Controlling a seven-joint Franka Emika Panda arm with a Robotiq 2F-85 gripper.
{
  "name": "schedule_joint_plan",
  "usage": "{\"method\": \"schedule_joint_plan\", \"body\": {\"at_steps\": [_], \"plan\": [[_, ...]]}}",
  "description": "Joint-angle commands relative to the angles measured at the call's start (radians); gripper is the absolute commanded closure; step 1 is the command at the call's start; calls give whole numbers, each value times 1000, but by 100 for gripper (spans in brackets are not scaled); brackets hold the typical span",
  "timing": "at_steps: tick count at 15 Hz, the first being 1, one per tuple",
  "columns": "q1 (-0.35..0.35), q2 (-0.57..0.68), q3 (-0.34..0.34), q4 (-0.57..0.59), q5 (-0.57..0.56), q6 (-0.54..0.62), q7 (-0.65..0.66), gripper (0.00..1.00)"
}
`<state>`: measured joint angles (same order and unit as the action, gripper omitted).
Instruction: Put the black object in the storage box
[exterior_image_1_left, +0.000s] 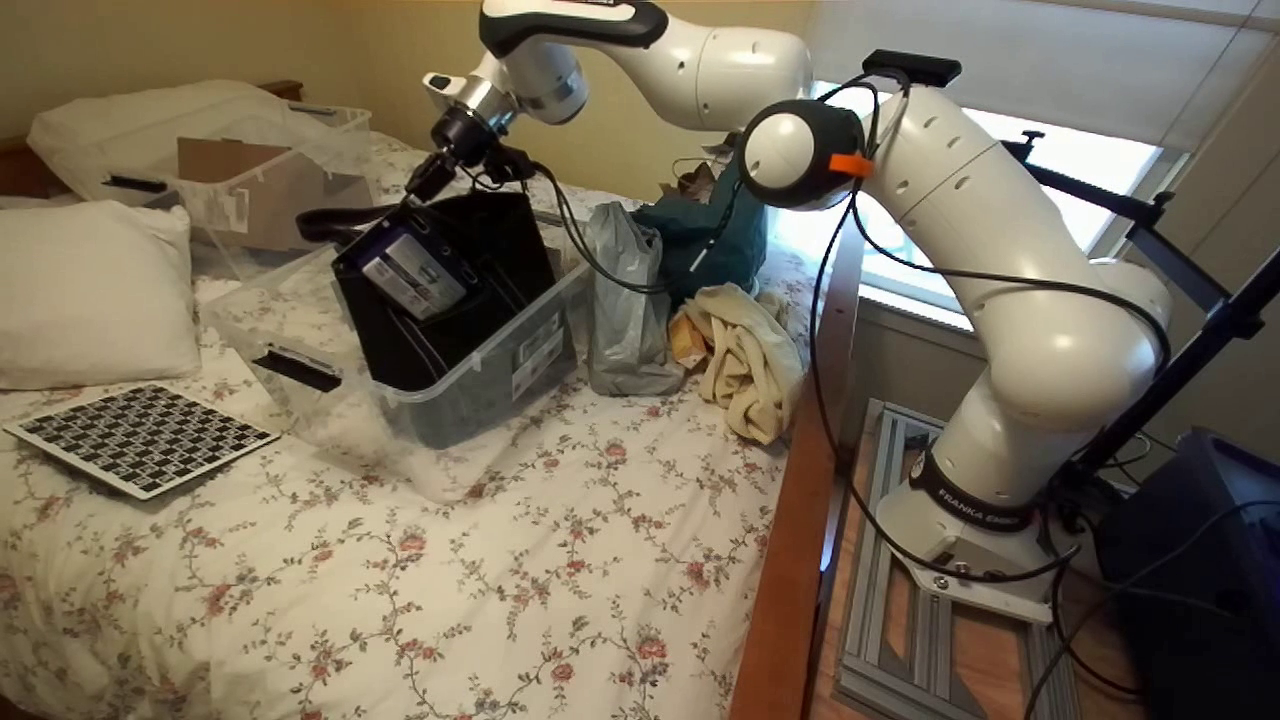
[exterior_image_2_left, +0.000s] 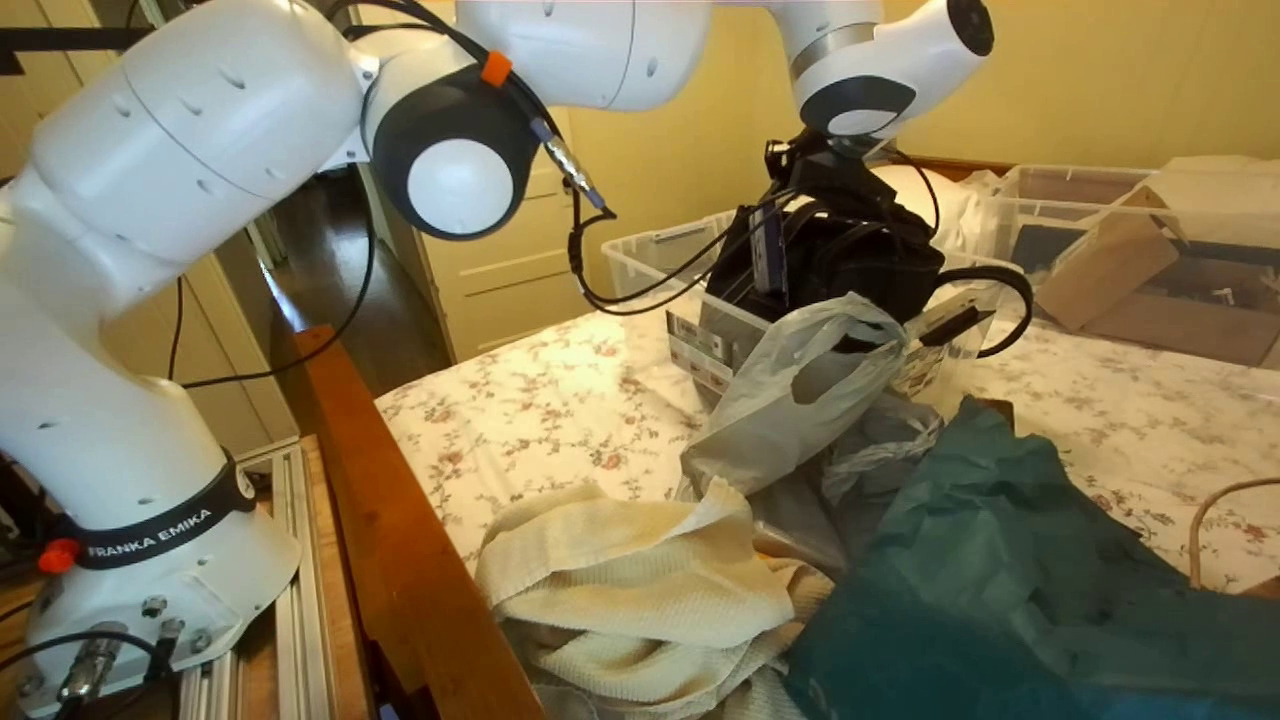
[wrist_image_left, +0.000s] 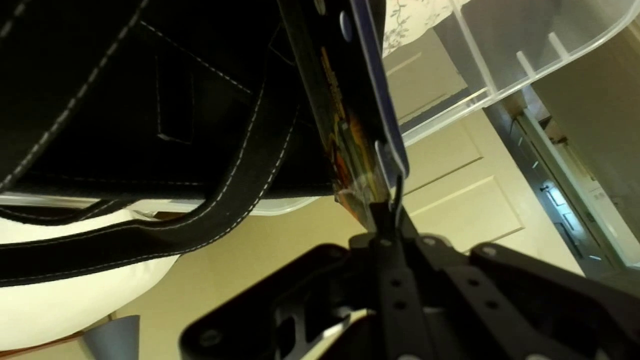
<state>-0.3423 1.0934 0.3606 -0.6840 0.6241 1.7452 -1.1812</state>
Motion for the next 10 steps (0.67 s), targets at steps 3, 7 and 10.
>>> {"method": "schedule_joint_plan", "body": {"at_steps": [3,7,10], "plan": [[31,48,-13,57,-15,46,32,100],[42,53,-11,58,-19,35,23,100],[44,58,-2,60,-14,7,8,100]]}}
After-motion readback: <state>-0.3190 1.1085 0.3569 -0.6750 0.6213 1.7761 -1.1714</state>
